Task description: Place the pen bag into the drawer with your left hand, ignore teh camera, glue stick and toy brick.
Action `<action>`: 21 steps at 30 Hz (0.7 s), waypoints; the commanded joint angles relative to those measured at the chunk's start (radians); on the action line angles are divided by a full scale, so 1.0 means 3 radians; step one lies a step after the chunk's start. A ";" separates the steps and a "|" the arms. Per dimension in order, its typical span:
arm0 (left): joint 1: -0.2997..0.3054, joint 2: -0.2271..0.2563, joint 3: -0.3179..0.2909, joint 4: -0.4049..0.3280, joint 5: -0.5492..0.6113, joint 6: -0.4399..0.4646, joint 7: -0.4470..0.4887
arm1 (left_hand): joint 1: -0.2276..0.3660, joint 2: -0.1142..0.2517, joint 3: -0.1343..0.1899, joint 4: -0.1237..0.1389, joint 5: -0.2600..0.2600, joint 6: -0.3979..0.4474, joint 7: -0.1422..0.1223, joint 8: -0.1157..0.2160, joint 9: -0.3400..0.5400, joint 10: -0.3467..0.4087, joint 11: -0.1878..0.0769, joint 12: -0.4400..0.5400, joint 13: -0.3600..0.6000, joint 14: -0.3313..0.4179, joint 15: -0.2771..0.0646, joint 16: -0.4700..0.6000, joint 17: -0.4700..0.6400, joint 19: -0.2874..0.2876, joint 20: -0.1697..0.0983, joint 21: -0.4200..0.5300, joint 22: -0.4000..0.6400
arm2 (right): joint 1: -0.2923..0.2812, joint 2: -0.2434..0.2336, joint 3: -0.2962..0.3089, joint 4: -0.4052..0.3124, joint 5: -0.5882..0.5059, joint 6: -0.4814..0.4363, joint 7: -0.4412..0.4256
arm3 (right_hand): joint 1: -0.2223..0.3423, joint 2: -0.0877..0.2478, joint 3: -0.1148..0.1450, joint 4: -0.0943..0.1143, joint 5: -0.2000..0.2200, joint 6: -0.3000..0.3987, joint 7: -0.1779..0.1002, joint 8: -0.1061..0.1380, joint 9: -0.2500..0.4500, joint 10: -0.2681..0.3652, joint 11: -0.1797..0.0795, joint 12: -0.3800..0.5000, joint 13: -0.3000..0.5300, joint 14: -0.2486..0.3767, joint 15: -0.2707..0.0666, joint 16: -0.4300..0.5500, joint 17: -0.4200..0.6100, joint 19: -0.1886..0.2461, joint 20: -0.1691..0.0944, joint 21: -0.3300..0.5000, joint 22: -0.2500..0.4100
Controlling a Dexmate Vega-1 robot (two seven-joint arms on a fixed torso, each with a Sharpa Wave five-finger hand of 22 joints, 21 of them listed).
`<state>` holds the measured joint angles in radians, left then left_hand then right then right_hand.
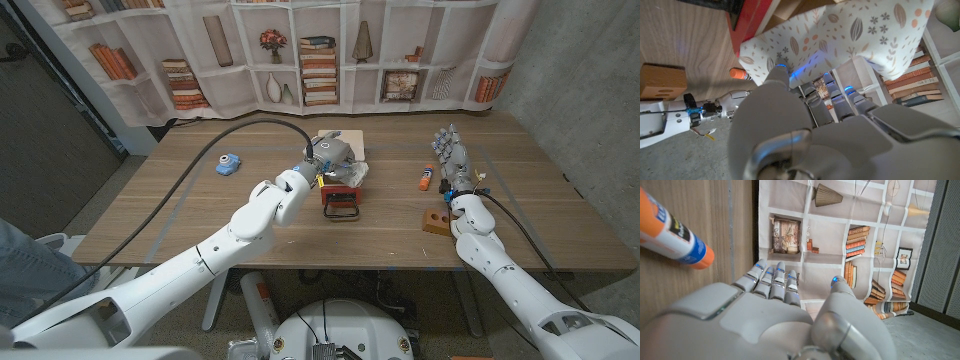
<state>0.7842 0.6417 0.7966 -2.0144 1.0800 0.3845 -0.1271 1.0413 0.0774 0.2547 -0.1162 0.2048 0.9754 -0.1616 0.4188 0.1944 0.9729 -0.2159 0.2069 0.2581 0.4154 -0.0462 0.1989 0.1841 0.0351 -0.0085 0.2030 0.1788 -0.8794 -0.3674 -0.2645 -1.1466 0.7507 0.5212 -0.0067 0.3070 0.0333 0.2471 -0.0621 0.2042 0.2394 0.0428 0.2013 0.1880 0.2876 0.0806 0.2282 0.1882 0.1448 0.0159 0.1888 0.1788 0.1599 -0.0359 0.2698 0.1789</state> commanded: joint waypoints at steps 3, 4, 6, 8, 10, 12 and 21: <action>-0.0020 -0.0060 0.0034 0.0144 0.0127 0.0179 -0.0036 | 0.0031 -0.0014 0.0022 0.0012 0.0018 0.0020 -0.0036 0.0019 0.0003 0.0020 0.0003 -0.0004 0.0007 0.0024 -0.0479 -0.0015 0.0007 -0.0010 0.0015 -0.0006 0.0009 | -0.0003 -0.0014 0.0010 0.0011 0.0008 -0.0034 -0.0014 | 0.0003 0.0016 0.0002 -0.0016 0.0008 0.0037 -0.0001 -0.0014 0.0009 0.0017 0.0006 -0.0004 0.0015 0.0032 0.0008 -0.0002 0.0016 0.0035 -0.0008 -0.0006 0.0012; -0.0023 -0.0060 0.0036 0.0147 0.0124 0.0180 -0.0039 | 0.0031 -0.0014 0.0022 0.0012 0.0018 0.0025 -0.0037 0.0021 0.0002 0.0019 0.0003 -0.0004 0.0007 0.0026 -0.0479 -0.0014 0.0007 -0.0010 0.0011 -0.0005 0.0009 | 0.0002 -0.0014 0.0008 0.0017 0.0007 -0.0039 -0.0012 | 0.0003 0.0016 0.0002 -0.0016 0.0008 0.0036 -0.0001 -0.0014 0.0009 0.0017 0.0006 -0.0004 0.0015 0.0031 0.0007 -0.0002 0.0016 0.0035 -0.0008 -0.0007 0.0012; -0.0033 -0.0067 0.0048 0.0162 0.0120 0.0181 -0.0049 | 0.0031 -0.0014 0.0022 0.0012 0.0018 0.0023 -0.0034 0.0020 0.0002 0.0017 0.0003 -0.0005 0.0007 0.0026 -0.0480 -0.0014 0.0007 -0.0010 0.0011 -0.0005 0.0009 | 0.0017 -0.0011 0.0004 0.0034 0.0007 -0.0041 -0.0003 | 0.0003 0.0016 0.0002 -0.0016 0.0008 0.0036 -0.0001 -0.0014 0.0009 0.0017 0.0006 -0.0004 0.0015 0.0033 0.0006 -0.0002 0.0016 0.0035 -0.0008 -0.0008 0.0012; -0.0046 -0.0081 0.0062 0.0185 0.0107 0.0177 -0.0059 | 0.0030 -0.0016 0.0022 0.0013 0.0018 0.0018 -0.0039 0.0020 0.0004 0.0014 0.0004 -0.0007 0.0006 0.0023 -0.0478 -0.0015 0.0007 -0.0012 0.0011 -0.0006 0.0009 | 0.0030 -0.0006 0.0001 0.0050 0.0002 -0.0040 -0.0002 | 0.0003 0.0016 0.0002 -0.0017 0.0008 0.0036 -0.0001 -0.0014 0.0009 0.0017 0.0005 -0.0004 0.0015 0.0033 0.0006 -0.0002 0.0016 0.0035 -0.0008 -0.0009 0.0012; -0.0061 -0.0095 0.0081 0.0208 0.0103 0.0178 -0.0070 | 0.0028 -0.0017 0.0021 0.0015 0.0018 0.0018 -0.0042 0.0022 0.0007 0.0012 0.0005 -0.0008 0.0006 0.0020 -0.0478 -0.0015 0.0008 -0.0021 0.0013 -0.0009 0.0009 | 0.0042 -0.0004 -0.0003 0.0065 -0.0001 -0.0043 0.0002 | 0.0002 0.0016 0.0001 -0.0017 0.0008 0.0033 -0.0003 -0.0015 0.0009 0.0017 0.0005 -0.0004 0.0015 0.0032 0.0006 -0.0002 0.0016 0.0035 -0.0008 -0.0010 0.0012; -0.0078 -0.0110 0.0096 0.0234 0.0090 0.0176 -0.0083 | 0.0025 -0.0018 0.0019 0.0017 0.0018 0.0014 -0.0043 0.0022 0.0007 0.0004 0.0006 -0.0013 0.0003 0.0015 -0.0473 -0.0016 0.0009 -0.0030 0.0011 -0.0012 0.0009 | 0.0054 -0.0002 -0.0003 0.0083 -0.0001 -0.0044 0.0004 | 0.0002 0.0016 0.0001 -0.0017 0.0009 0.0032 -0.0003 -0.0015 0.0009 0.0017 0.0006 -0.0004 0.0015 0.0033 0.0006 -0.0002 0.0016 0.0035 -0.0008 -0.0011 0.0012; -0.0138 -0.0150 0.0133 0.0329 -0.0042 0.0164 -0.0121 | 0.0008 -0.0027 0.0011 0.0027 0.0018 0.0002 -0.0040 0.0012 -0.0005 -0.0015 0.0007 -0.0023 -0.0004 -0.0006 -0.0467 -0.0020 0.0011 -0.0048 0.0004 -0.0015 0.0010 | 0.0094 0.0017 -0.0004 0.0175 0.0010 -0.0043 0.0028 | 0.0001 0.0017 0.0001 -0.0018 0.0009 0.0032 -0.0001 -0.0015 0.0009 0.0017 0.0005 -0.0004 0.0015 0.0032 0.0008 -0.0002 0.0016 0.0035 -0.0008 -0.0016 0.0012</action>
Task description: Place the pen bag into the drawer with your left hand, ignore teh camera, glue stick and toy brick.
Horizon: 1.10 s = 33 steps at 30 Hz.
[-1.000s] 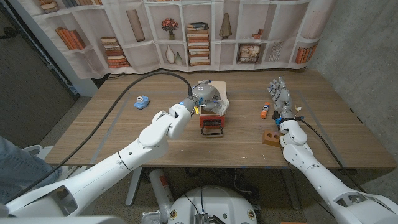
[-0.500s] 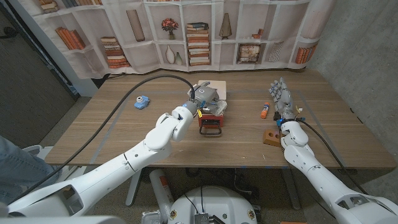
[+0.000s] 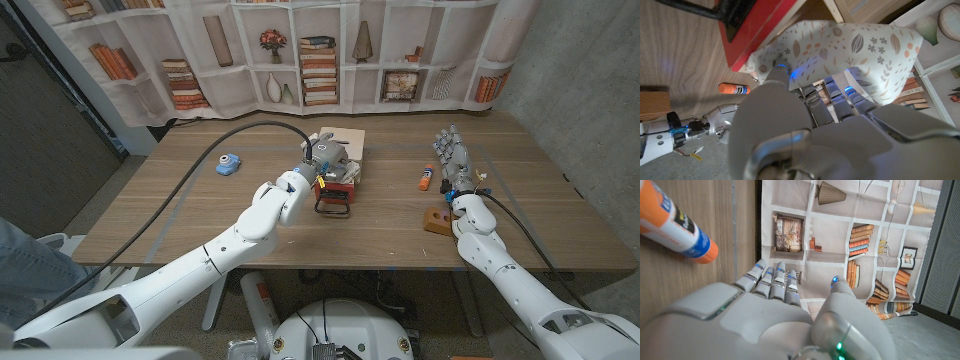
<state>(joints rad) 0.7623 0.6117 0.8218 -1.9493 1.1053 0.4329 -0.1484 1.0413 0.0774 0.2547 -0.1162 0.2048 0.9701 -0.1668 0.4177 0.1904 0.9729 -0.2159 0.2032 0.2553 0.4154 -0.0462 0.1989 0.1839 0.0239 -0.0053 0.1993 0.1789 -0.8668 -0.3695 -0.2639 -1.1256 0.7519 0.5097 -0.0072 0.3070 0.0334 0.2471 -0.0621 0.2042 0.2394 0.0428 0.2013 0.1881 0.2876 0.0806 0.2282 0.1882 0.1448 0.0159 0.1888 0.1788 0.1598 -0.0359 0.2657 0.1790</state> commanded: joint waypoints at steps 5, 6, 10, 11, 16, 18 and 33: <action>-0.0100 -0.0060 0.0082 0.0144 -0.0179 0.0018 -0.0106 | -0.0026 -0.0045 -0.0007 0.0044 0.0021 -0.0033 -0.0029 -0.0012 -0.0001 -0.0061 0.0011 -0.0032 -0.0010 -0.0025 -0.0457 -0.0021 0.0014 -0.0031 -0.0007 -0.0006 0.0010 | 0.0066 0.0034 -0.0009 0.0141 0.0011 -0.0002 0.0047 | 0.0000 0.0017 0.0000 -0.0019 0.0009 0.0030 -0.0003 -0.0016 0.0009 0.0018 0.0005 -0.0005 0.0015 0.0031 0.0008 -0.0003 0.0016 0.0035 -0.0010 -0.0005 0.0012; -0.0107 -0.0060 0.0087 0.0136 -0.0191 0.0032 -0.0151 | -0.0041 -0.0057 -0.0016 0.0050 0.0023 -0.0058 -0.0017 -0.0025 -0.0005 -0.0089 0.0012 -0.0043 -0.0017 -0.0030 -0.0452 -0.0021 0.0015 -0.0036 -0.0013 -0.0005 0.0011 | 0.0068 0.0037 -0.0009 0.0147 0.0013 0.0000 0.0050 | 0.0000 0.0017 0.0000 -0.0019 0.0009 0.0031 -0.0002 -0.0016 0.0009 0.0017 0.0006 -0.0005 0.0015 0.0032 0.0008 -0.0002 0.0017 0.0035 -0.0008 -0.0006 0.0012; -0.0135 -0.0033 0.0106 0.0097 -0.0221 0.0043 -0.0254 | -0.0169 -0.0121 -0.0076 0.0111 0.0054 -0.0268 0.0008 -0.0147 -0.0024 -0.0285 0.0019 -0.0075 -0.0038 -0.0138 -0.0375 -0.0033 0.0022 -0.0109 0.0005 -0.0011 0.0015 | 0.0067 0.0042 -0.0006 0.0153 0.0017 0.0011 0.0055 | 0.0000 0.0017 0.0000 -0.0019 0.0009 0.0033 -0.0006 -0.0015 0.0009 0.0018 0.0005 -0.0005 0.0015 0.0030 0.0007 -0.0003 0.0016 0.0035 -0.0009 -0.0008 0.0013; -0.0138 -0.0031 0.0109 0.0096 -0.0223 0.0046 -0.0255 | -0.0226 -0.0143 -0.0101 0.0139 0.0072 -0.0336 -0.0004 -0.0193 -0.0026 -0.0389 0.0017 -0.0077 -0.0041 -0.0164 -0.0373 -0.0028 0.0026 -0.0141 0.0020 -0.0012 0.0016 | 0.0067 0.0042 -0.0006 0.0153 0.0017 0.0011 0.0055 | 0.0000 0.0017 0.0000 -0.0019 0.0009 0.0033 -0.0007 -0.0015 0.0009 0.0018 0.0005 -0.0005 0.0015 0.0031 0.0008 -0.0003 0.0016 0.0035 -0.0009 -0.0008 0.0013; -0.0161 0.0027 0.0105 -0.0012 -0.0305 0.0021 -0.0441 | -0.0409 -0.0207 -0.0184 0.0231 0.0135 -0.0648 0.0012 -0.0368 -0.0019 -0.0700 0.0027 -0.0081 -0.0035 -0.0298 -0.0294 -0.0028 0.0034 -0.0251 0.0070 -0.0018 0.0019 | 0.0051 0.0038 -0.0005 0.0141 0.0018 0.0014 0.0055 | 0.0000 0.0018 0.0000 -0.0020 0.0009 0.0034 -0.0010 -0.0014 0.0009 0.0018 0.0005 -0.0005 0.0015 0.0031 0.0008 -0.0003 0.0016 0.0037 -0.0008 -0.0010 0.0013; -0.0158 0.0041 0.0093 -0.0042 -0.0349 0.0009 -0.0471 | -0.0477 -0.0223 -0.0215 0.0268 0.0152 -0.0721 0.0015 -0.0411 -0.0015 -0.0801 0.0034 -0.0083 -0.0032 -0.0345 -0.0257 -0.0029 0.0036 -0.0291 0.0094 -0.0021 0.0020 | 0.0044 0.0038 -0.0003 0.0138 0.0023 0.0013 0.0057 | 0.0000 0.0018 0.0000 -0.0021 0.0009 0.0034 -0.0008 -0.0015 0.0009 0.0018 0.0005 -0.0005 0.0015 0.0031 0.0008 -0.0003 0.0016 0.0037 -0.0007 -0.0011 0.0013; -0.0145 0.0105 0.0081 -0.0196 -0.0380 0.0026 -0.0602 | -0.0676 -0.0262 -0.0309 0.0379 0.0209 -0.0934 0.0003 -0.0534 -0.0001 -0.1031 0.0076 -0.0060 -0.0018 -0.0462 -0.0192 -0.0018 0.0040 -0.0378 0.0142 -0.0016 0.0021 | -0.0053 -0.0002 0.0010 -0.0013 0.0015 0.0006 0.0004 | -0.0002 0.0020 -0.0002 -0.0025 0.0009 0.0034 -0.0017 -0.0014 0.0010 0.0010 -0.0011 -0.0009 0.0015 0.0037 0.0011 -0.0002 0.0016 0.0037 0.0003 -0.0024 0.0013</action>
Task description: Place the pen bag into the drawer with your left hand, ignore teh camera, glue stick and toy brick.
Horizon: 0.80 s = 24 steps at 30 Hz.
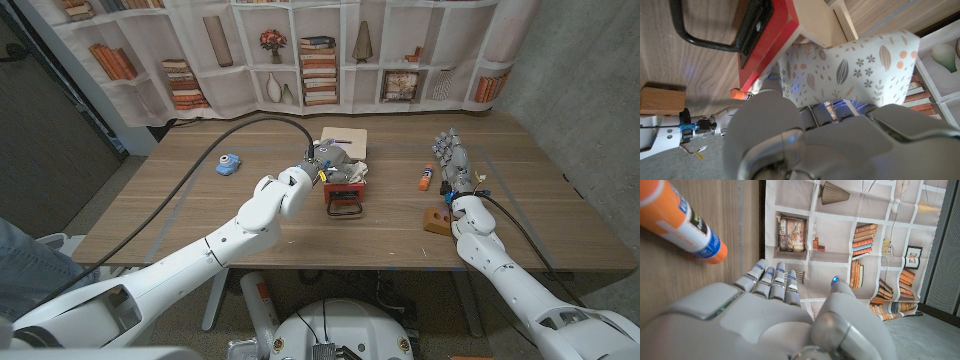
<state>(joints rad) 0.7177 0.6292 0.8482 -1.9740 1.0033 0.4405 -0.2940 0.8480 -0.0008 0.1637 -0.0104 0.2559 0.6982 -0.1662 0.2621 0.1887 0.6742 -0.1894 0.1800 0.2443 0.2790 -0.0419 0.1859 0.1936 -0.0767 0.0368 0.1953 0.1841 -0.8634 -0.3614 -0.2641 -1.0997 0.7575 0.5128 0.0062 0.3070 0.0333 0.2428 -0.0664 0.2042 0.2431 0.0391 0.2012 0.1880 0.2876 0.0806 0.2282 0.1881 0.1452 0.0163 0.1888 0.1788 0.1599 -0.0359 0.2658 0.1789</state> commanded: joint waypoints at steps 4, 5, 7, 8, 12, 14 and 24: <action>0.0022 0.0064 -0.0027 -0.0157 -0.0044 -0.0005 -0.0109 | -0.0045 0.0001 -0.0011 0.0036 0.0045 -0.0039 0.0005 -0.0022 0.0007 -0.0033 -0.0002 0.0027 0.0019 -0.0014 -0.0204 0.0028 0.0008 -0.0043 0.0001 0.0000 0.0004 | -0.0082 -0.0035 0.0010 -0.0133 -0.0007 -0.0007 -0.0053 | -0.0002 0.0020 0.0012 -0.0011 0.0009 0.0022 -0.0007 -0.0014 0.0010 0.0010 -0.0011 -0.0009 0.0015 0.0036 0.0010 -0.0001 0.0016 0.0037 0.0003 -0.0027 0.0014; 0.0027 0.0068 -0.0034 -0.0167 -0.0050 -0.0008 -0.0106 | -0.0047 0.0002 -0.0012 0.0038 0.0046 -0.0038 0.0005 -0.0022 0.0007 -0.0035 -0.0001 0.0027 0.0019 -0.0013 -0.0204 0.0029 0.0008 -0.0042 0.0004 0.0001 0.0004 | -0.0084 -0.0036 0.0010 -0.0136 -0.0005 -0.0010 -0.0050 | -0.0002 0.0020 0.0012 -0.0012 0.0009 0.0021 -0.0006 -0.0015 0.0010 0.0013 -0.0005 -0.0008 0.0015 0.0036 0.0010 -0.0002 0.0016 0.0038 0.0005 -0.0028 0.0014; 0.0033 0.0076 -0.0045 -0.0182 -0.0049 -0.0010 -0.0101 | -0.0051 0.0003 -0.0013 0.0041 0.0048 -0.0038 0.0002 -0.0023 0.0007 -0.0035 -0.0003 0.0030 0.0020 -0.0013 -0.0206 0.0031 0.0008 -0.0042 0.0003 0.0001 0.0004 | -0.0094 -0.0036 0.0011 -0.0151 -0.0004 -0.0010 -0.0055 | -0.0002 0.0020 0.0012 -0.0012 0.0009 0.0022 -0.0008 -0.0014 0.0010 0.0016 -0.0006 -0.0007 0.0015 0.0040 0.0006 0.0000 0.0016 0.0038 0.0005 -0.0029 0.0014; 0.0037 0.0078 -0.0050 -0.0190 -0.0047 -0.0006 -0.0100 | -0.0053 0.0004 -0.0014 0.0042 0.0049 -0.0038 0.0004 -0.0024 0.0008 -0.0033 -0.0004 0.0032 0.0020 -0.0012 -0.0206 0.0032 0.0008 -0.0041 0.0002 0.0003 0.0004 | -0.0097 -0.0037 0.0011 -0.0155 -0.0002 -0.0011 -0.0055 | -0.0002 0.0020 0.0012 -0.0012 0.0009 0.0021 -0.0008 -0.0015 0.0010 0.0016 -0.0006 -0.0007 0.0015 0.0041 0.0007 0.0000 0.0016 0.0039 0.0006 -0.0029 0.0014; 0.0052 0.0089 -0.0075 -0.0215 -0.0054 -0.0009 -0.0085 | -0.0059 0.0006 -0.0016 0.0047 0.0055 -0.0038 0.0005 -0.0026 0.0009 -0.0024 -0.0007 0.0040 0.0021 -0.0011 -0.0205 0.0035 0.0008 -0.0042 0.0006 0.0004 0.0004 | -0.0107 -0.0042 0.0011 -0.0179 -0.0007 -0.0013 -0.0063 | -0.0003 0.0020 0.0011 -0.0013 0.0009 0.0024 -0.0011 -0.0014 0.0010 0.0021 -0.0001 -0.0005 0.0015 0.0043 0.0007 0.0000 0.0016 0.0040 0.0009 -0.0031 0.0014; 0.0059 0.0093 -0.0084 -0.0226 -0.0052 -0.0008 -0.0079 | -0.0061 0.0007 -0.0017 0.0049 0.0057 -0.0037 0.0007 -0.0026 0.0009 -0.0026 -0.0011 0.0042 0.0021 -0.0010 -0.0206 0.0037 0.0008 -0.0041 0.0006 0.0006 0.0004 | -0.0110 -0.0044 0.0010 -0.0190 -0.0011 -0.0011 -0.0068 | -0.0003 0.0020 0.0011 -0.0013 0.0009 0.0021 -0.0011 -0.0015 0.0010 0.0021 -0.0001 -0.0005 0.0015 0.0043 0.0005 0.0000 0.0016 0.0040 0.0010 -0.0033 0.0014; 0.0110 0.0114 -0.0162 -0.0300 -0.0070 0.0013 -0.0010 | -0.0083 0.0003 -0.0032 0.0064 0.0076 -0.0142 0.0035 -0.0075 0.0013 -0.0087 0.0002 0.0035 0.0024 -0.0027 -0.0191 0.0039 0.0005 -0.0044 0.0033 0.0011 0.0003 | -0.0109 -0.0050 -0.0003 -0.0216 -0.0027 -0.0031 -0.0082 | -0.0005 0.0021 0.0010 -0.0015 0.0009 0.0025 -0.0012 -0.0013 0.0010 0.0022 0.0000 -0.0005 0.0016 0.0043 0.0006 0.0000 0.0016 0.0044 0.0014 -0.0039 0.0014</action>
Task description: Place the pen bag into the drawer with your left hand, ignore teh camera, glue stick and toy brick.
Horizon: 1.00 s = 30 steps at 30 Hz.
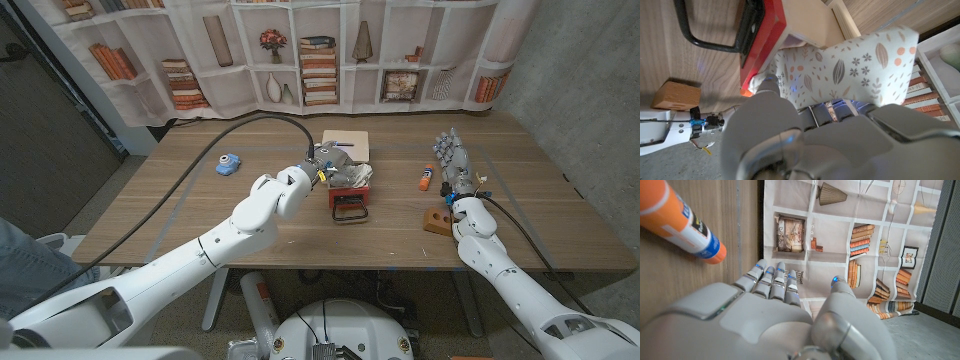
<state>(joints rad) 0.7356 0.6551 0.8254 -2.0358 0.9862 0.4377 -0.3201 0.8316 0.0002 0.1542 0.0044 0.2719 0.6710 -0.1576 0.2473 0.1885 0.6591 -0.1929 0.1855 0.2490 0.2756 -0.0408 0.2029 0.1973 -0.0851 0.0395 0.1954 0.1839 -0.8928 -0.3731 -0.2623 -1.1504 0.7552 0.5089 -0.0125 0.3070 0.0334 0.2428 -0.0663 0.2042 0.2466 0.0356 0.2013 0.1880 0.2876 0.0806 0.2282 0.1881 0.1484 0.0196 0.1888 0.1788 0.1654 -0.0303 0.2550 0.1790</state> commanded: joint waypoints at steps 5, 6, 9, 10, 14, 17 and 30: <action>0.0048 0.0029 -0.0112 -0.0126 -0.0026 0.0037 0.0057 | -0.0035 -0.0002 -0.0005 0.0019 0.0029 -0.0078 -0.0002 -0.0037 0.0015 -0.0055 0.0023 0.0017 0.0009 -0.0033 -0.0185 -0.0022 -0.0008 -0.0019 0.0033 0.0012 0.0003 | -0.0008 -0.0011 -0.0011 -0.0052 -0.0023 -0.0018 -0.0021 | -0.0005 0.0021 0.0009 -0.0017 0.0009 0.0014 -0.0002 -0.0013 0.0010 0.0026 0.0001 -0.0004 0.0016 0.0032 -0.0006 -0.0001 0.0016 0.0028 -0.0005 -0.0005 0.0015; 0.0047 0.0030 -0.0118 -0.0131 -0.0031 0.0036 0.0056 | -0.0036 -0.0002 -0.0006 0.0020 0.0030 -0.0079 -0.0002 -0.0038 0.0016 -0.0056 0.0024 0.0017 0.0009 -0.0037 -0.0189 -0.0023 -0.0008 -0.0020 0.0035 0.0012 0.0003 | -0.0008 -0.0012 -0.0011 -0.0055 -0.0025 -0.0018 -0.0024 | -0.0005 0.0021 0.0009 -0.0017 0.0009 0.0015 0.0000 -0.0013 0.0010 0.0026 0.0001 -0.0004 0.0016 0.0033 -0.0005 -0.0001 0.0016 0.0027 -0.0006 -0.0006 0.0015; 0.0041 0.0032 -0.0126 -0.0145 -0.0032 0.0040 0.0042 | -0.0040 -0.0003 -0.0008 0.0022 0.0034 -0.0085 -0.0001 -0.0041 0.0016 -0.0061 0.0026 0.0020 0.0010 -0.0038 -0.0185 -0.0021 -0.0008 -0.0024 0.0039 0.0011 0.0003 | -0.0008 -0.0010 -0.0010 -0.0056 -0.0025 -0.0015 -0.0026 | -0.0006 0.0022 0.0009 -0.0018 0.0008 0.0015 -0.0002 -0.0013 0.0010 0.0027 0.0004 -0.0003 0.0016 0.0031 -0.0007 -0.0002 0.0016 0.0027 -0.0004 -0.0008 0.0015; 0.0038 0.0033 -0.0126 -0.0149 -0.0030 0.0041 0.0035 | -0.0041 -0.0003 -0.0009 0.0023 0.0035 -0.0087 -0.0003 -0.0042 0.0017 -0.0061 0.0026 0.0021 0.0010 -0.0036 -0.0183 -0.0019 -0.0008 -0.0023 0.0039 0.0012 0.0003 | -0.0008 -0.0010 -0.0010 -0.0056 -0.0024 -0.0014 -0.0024 | -0.0006 0.0022 0.0009 -0.0018 0.0009 0.0015 -0.0002 -0.0013 0.0010 0.0028 0.0004 -0.0003 0.0016 0.0032 -0.0007 -0.0001 0.0015 0.0029 -0.0004 -0.0008 0.0015; 0.0030 0.0038 -0.0128 -0.0166 -0.0014 0.0042 0.0015 | -0.0045 -0.0003 -0.0012 0.0026 0.0039 -0.0091 0.0000 -0.0044 0.0018 -0.0069 0.0029 0.0022 0.0011 -0.0044 -0.0178 -0.0021 -0.0009 -0.0025 0.0046 0.0012 0.0003 | -0.0014 -0.0009 -0.0008 -0.0063 -0.0018 -0.0014 -0.0022 | -0.0006 0.0023 0.0009 -0.0019 0.0009 0.0013 -0.0002 -0.0013 0.0010 0.0029 0.0000 -0.0003 0.0016 0.0035 -0.0008 -0.0001 0.0015 0.0028 -0.0001 -0.0012 0.0015; 0.0025 0.0038 -0.0128 -0.0182 0.0003 0.0050 -0.0004 | -0.0048 -0.0004 -0.0014 0.0028 0.0042 -0.0095 -0.0002 -0.0046 0.0018 -0.0077 0.0035 0.0023 0.0011 -0.0053 -0.0171 -0.0022 -0.0009 -0.0029 0.0050 0.0012 0.0003 | -0.0021 -0.0008 -0.0005 -0.0069 -0.0017 -0.0005 -0.0024 | -0.0006 0.0023 0.0009 -0.0020 0.0009 0.0014 -0.0003 -0.0013 0.0010 0.0028 -0.0002 -0.0003 0.0016 0.0037 -0.0007 0.0000 0.0015 0.0029 -0.0001 -0.0014 0.0015; 0.0053 0.0043 -0.0155 -0.0233 0.0041 0.0065 -0.0012 | -0.0059 -0.0006 -0.0024 0.0037 0.0056 -0.0129 0.0005 -0.0062 0.0021 -0.0101 0.0041 0.0028 0.0013 -0.0067 -0.0162 -0.0019 -0.0011 -0.0036 0.0061 0.0014 0.0003 | -0.0059 -0.0031 0.0008 -0.0149 -0.0025 -0.0001 -0.0052 | -0.0007 0.0024 0.0007 -0.0023 0.0008 0.0013 -0.0002 -0.0014 0.0010 0.0029 0.0000 -0.0003 0.0016 0.0038 -0.0005 -0.0001 0.0015 0.0030 0.0002 -0.0022 0.0015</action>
<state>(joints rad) 0.7457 0.6657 0.7871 -2.0905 0.9876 0.4519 -0.3199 0.8212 0.0003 0.1458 0.0126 0.2825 0.6392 -0.1573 0.2318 0.1934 0.6332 -0.1839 0.1855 0.2488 0.2593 -0.0413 0.1988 0.1907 -0.0955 0.0500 0.1954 0.1814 -0.9021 -0.3772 -0.2635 -1.1769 0.7496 0.5048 -0.0220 0.3070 0.0333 0.2429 -0.0663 0.2042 0.2465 0.0357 0.2013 0.1881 0.2876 0.0806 0.2282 0.1882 0.1484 0.0195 0.1888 0.1788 0.1653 -0.0304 0.2512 0.1790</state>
